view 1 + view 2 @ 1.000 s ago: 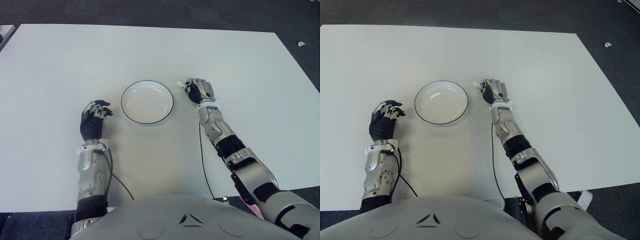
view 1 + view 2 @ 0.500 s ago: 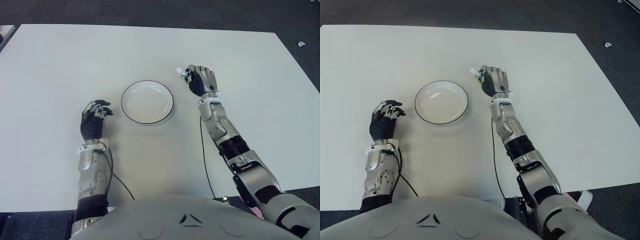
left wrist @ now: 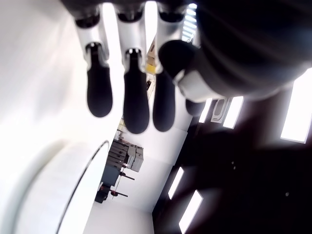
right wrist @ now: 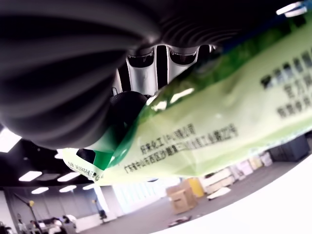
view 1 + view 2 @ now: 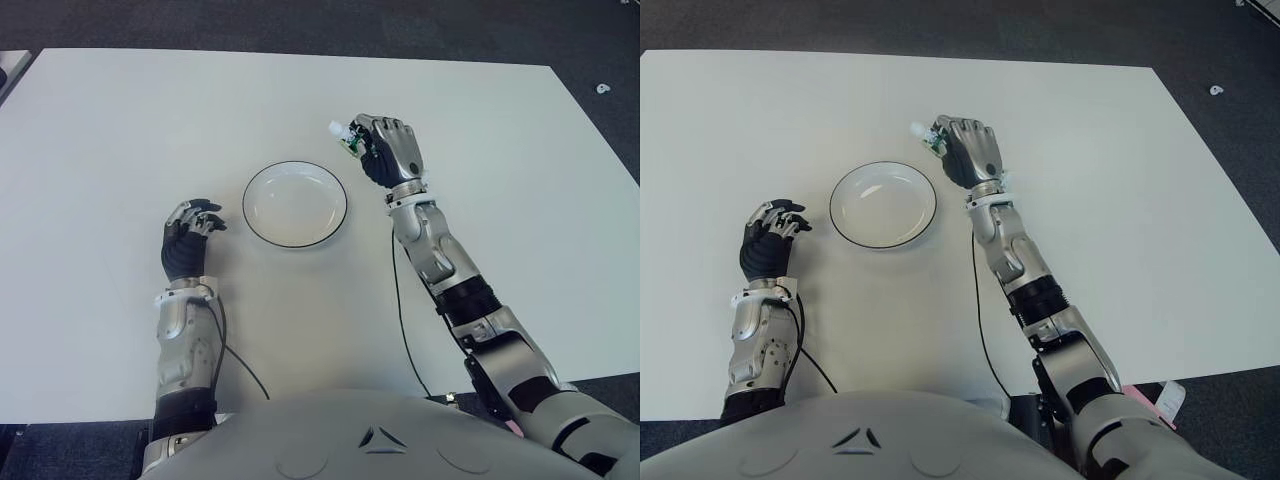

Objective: Put the toothpaste on the table into the plate.

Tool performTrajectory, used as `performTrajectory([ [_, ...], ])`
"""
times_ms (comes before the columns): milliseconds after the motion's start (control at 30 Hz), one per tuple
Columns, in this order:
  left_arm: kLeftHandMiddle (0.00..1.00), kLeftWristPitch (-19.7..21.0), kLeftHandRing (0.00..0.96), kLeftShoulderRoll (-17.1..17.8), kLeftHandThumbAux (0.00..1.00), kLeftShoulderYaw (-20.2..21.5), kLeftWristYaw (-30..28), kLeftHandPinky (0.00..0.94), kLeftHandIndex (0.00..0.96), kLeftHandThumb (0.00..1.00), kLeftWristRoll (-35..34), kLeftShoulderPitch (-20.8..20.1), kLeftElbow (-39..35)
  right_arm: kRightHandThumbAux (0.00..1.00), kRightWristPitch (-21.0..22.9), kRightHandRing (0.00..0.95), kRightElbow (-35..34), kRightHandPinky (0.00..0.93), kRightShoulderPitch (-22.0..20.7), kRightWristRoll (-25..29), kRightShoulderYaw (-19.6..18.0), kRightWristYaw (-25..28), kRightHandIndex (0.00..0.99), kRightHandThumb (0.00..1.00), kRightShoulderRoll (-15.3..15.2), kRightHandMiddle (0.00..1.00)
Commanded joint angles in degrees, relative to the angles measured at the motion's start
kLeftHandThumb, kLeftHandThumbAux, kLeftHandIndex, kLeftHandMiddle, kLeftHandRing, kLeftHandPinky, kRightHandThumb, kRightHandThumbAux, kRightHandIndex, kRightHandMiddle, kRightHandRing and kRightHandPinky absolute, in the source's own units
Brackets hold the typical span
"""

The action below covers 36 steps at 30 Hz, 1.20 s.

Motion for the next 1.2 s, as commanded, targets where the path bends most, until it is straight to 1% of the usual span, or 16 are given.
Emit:
performTrajectory([
  [33,0.483,3.9,0.577,-1.2,0.676,0.2,1.4,0.541,0.420,0.839,-0.4,1.6,3.0,0.681,-3.3,0.854,-1.2,0.857,0.4,0.2,0.5,0.4,0.395,0.848,-0.1,0.545],
  [200,0.482,3.7,0.581,-1.2,0.676,0.1,0.8,0.545,0.421,0.839,-0.5,1.5,3.2,0.681,-5.3,0.857,-2.1,0.865,-0.5,0.0,1.0,1.4,0.395,0.848,0.2,0.547],
  [467,0.482,2.2,0.584,-0.8,0.675,-0.1,-0.2,0.544,0.423,0.839,-0.1,1.2,4.5,0.681,-9.1,0.864,-2.5,0.869,-1.8,1.3,2.6,7.2,0.395,0.848,0.6,0.549],
  [567,0.482,1.8,0.583,-0.8,0.675,-0.1,-0.3,0.543,0.424,0.839,0.0,1.0,4.9,0.680,-10.3,0.862,-1.4,0.862,-2.3,1.4,3.2,8.2,0.395,0.848,1.0,0.549],
  [700,0.482,1.1,0.582,-0.5,0.675,-0.1,-0.6,0.543,0.423,0.839,0.2,1.1,5.4,0.679,-12.7,0.860,2.0,0.861,-3.7,1.6,5.0,9.5,0.397,0.849,2.4,0.550],
  [767,0.483,0.8,0.583,-0.4,0.675,-0.2,-0.7,0.545,0.422,0.839,0.3,1.1,5.5,0.679,-14.5,0.862,4.6,0.871,-4.4,1.4,6.0,9.0,0.398,0.850,3.1,0.551],
  [900,0.484,0.9,0.585,-0.4,0.676,-0.1,-0.4,0.548,0.419,0.839,0.4,1.2,5.3,0.678,-18.2,0.868,9.1,0.880,-5.6,1.0,7.3,7.5,0.399,0.852,3.6,0.553],
  [1033,0.485,1.2,0.586,-0.6,0.676,-0.1,-0.2,0.550,0.419,0.839,0.2,1.2,5.2,0.676,-22.7,0.873,17.2,0.888,-7.3,0.2,9.4,5.4,0.402,0.854,4.4,0.557],
  [1200,0.486,1.6,0.588,-0.6,0.675,0.0,-0.1,0.556,0.419,0.839,0.0,1.2,5.1,0.675,-25.4,0.876,23.7,0.890,-9.7,-1.9,11.6,3.3,0.404,0.855,5.2,0.559],
])
